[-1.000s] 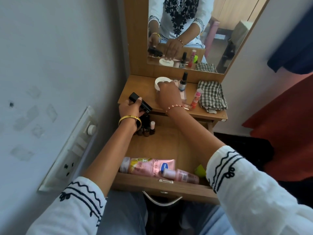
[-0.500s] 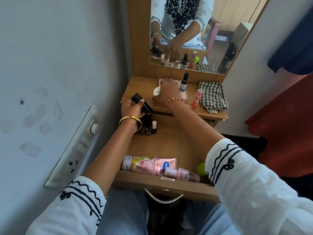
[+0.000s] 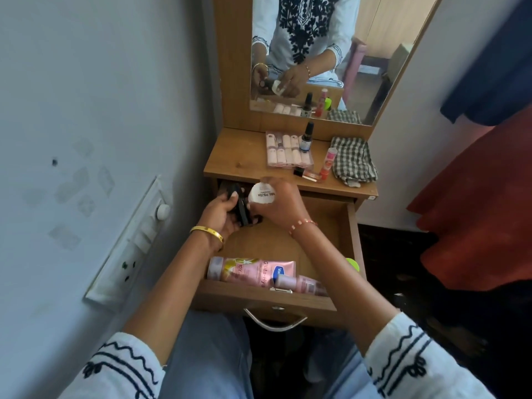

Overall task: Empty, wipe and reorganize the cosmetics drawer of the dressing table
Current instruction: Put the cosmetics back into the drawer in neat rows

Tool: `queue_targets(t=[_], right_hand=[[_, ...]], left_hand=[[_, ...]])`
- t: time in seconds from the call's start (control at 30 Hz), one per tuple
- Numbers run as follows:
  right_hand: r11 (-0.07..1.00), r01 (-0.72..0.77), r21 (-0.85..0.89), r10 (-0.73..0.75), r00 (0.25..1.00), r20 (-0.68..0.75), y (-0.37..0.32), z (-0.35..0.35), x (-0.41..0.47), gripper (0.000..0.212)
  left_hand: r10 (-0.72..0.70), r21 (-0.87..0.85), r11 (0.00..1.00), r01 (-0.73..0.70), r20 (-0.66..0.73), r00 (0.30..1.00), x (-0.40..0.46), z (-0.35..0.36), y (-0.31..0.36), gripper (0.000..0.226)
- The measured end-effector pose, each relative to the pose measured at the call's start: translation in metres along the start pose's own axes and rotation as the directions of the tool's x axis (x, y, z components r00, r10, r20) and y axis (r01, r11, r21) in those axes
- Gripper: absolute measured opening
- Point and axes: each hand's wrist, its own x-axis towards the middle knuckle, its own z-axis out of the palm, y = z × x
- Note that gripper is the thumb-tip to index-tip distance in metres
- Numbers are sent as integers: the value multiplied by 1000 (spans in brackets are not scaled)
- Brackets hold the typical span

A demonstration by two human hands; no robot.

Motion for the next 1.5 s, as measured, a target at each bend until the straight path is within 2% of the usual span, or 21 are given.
queue_targets(t=[0.17,0.23,0.3,0.47,0.53,0.6,0.67,0.77,0.83,0.87,0.97,1.17,1.37,1.43,1.5], right_hand=[[994,-29,104,27,999,21,6,6,-12,67],[992,-38,118,33,998,47,7,5,-16,67],[987,-44,152,39,999,35,9,7,-21,65],[950,-91,299,98,995,-8,12,13,-28,34],[928,-136,347,137,990,20,16,17,-27,34],[858,-222,464,223,973,53,20,22,-27,39],[753,-319,576,324,941,98,25,27,-27,38],[641,-440,629,453,878,153,34,42,-24,27],[552,-517,655,530,823,203,37,50,-23,12],[532,-542,650,552,805,220,37,54,-21,19],[541,-563,624,559,796,233,35,63,-18,30],[568,-606,558,555,782,284,26,85,-1,28],[600,-607,521,534,789,304,22,99,5,32],[622,-598,505,526,797,296,25,100,4,27],[663,-581,473,500,813,298,27,98,4,13]], left_hand=[[-57,-79,995,62,73,996,-11,-11,-9,24],[-61,-55,996,65,72,996,-14,-12,-12,24],[-64,-26,997,66,53,996,-17,-10,-15,23],[-58,33,998,58,6,998,-22,-8,-19,19],[-52,41,998,54,-34,998,-23,-11,-21,17],[-31,70,997,37,-85,996,-23,-15,-23,18],[52,202,979,-16,-177,983,-21,-22,-26,22],[277,454,881,-137,-258,926,-23,-28,-28,23],[363,509,840,-188,-269,892,-24,-29,-30,26],[383,526,829,-193,-281,880,-24,-30,-30,27],[418,556,809,-191,-317,851,-23,-32,-30,29],[489,594,776,-213,-353,798,-24,-36,-29,36],[487,594,774,-221,-333,808,-27,-31,-28,36],[484,591,775,-224,-327,812,-28,-30,-28,36],[481,591,776,-220,-330,812,-28,-30,-28,36]])
